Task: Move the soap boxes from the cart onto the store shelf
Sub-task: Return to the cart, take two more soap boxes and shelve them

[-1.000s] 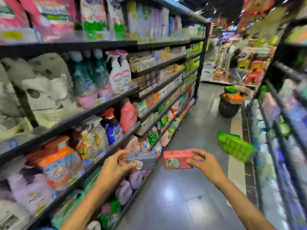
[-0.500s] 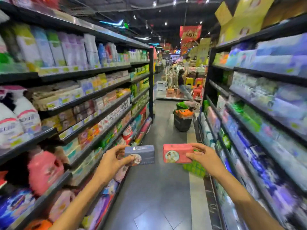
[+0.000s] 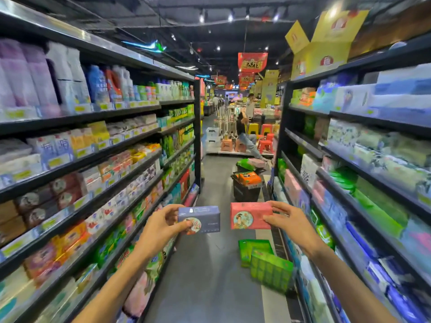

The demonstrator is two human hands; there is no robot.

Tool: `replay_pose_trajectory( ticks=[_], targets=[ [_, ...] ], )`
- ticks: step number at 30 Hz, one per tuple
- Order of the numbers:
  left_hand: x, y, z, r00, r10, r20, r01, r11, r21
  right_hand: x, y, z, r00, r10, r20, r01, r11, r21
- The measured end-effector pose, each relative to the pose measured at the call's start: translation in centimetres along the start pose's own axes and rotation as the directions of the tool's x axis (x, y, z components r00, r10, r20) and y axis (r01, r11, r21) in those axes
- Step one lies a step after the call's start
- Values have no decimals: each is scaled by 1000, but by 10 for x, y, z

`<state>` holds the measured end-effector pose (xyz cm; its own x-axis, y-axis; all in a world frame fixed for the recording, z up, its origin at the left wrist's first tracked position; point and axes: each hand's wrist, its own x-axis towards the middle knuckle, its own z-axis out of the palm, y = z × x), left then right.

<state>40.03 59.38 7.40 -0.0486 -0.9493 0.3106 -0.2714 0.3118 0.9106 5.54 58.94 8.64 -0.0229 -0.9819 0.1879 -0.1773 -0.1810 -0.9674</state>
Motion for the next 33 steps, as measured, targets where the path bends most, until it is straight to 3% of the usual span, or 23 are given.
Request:
replay_pose_trajectory(
  ticks=[7, 15, 22, 27, 33],
  targets=[
    [114, -45, -25, 992, -26, -121, 36, 996, 78, 166, 26, 42, 994, -42, 101, 45, 999, -25],
    [195, -99, -78, 924, -80, -374, 161, 968, 192, 343, 60, 142, 920, -114, 375, 109, 993, 34],
    [188, -116, -139, 738, -121, -664, 345, 914, 216, 441, 57, 276, 750, -162, 642, 119, 987, 110],
    [158, -123, -181, 561, -126, -818, 440, 883, 165, 449, 40, 381, 571, -230, 788, 126, 973, 193],
    [118, -143, -236, 400, -65, -914, 539, 824, 177, 439, 31, 499, 426, -282, 860, 154, 959, 238]
  ],
)
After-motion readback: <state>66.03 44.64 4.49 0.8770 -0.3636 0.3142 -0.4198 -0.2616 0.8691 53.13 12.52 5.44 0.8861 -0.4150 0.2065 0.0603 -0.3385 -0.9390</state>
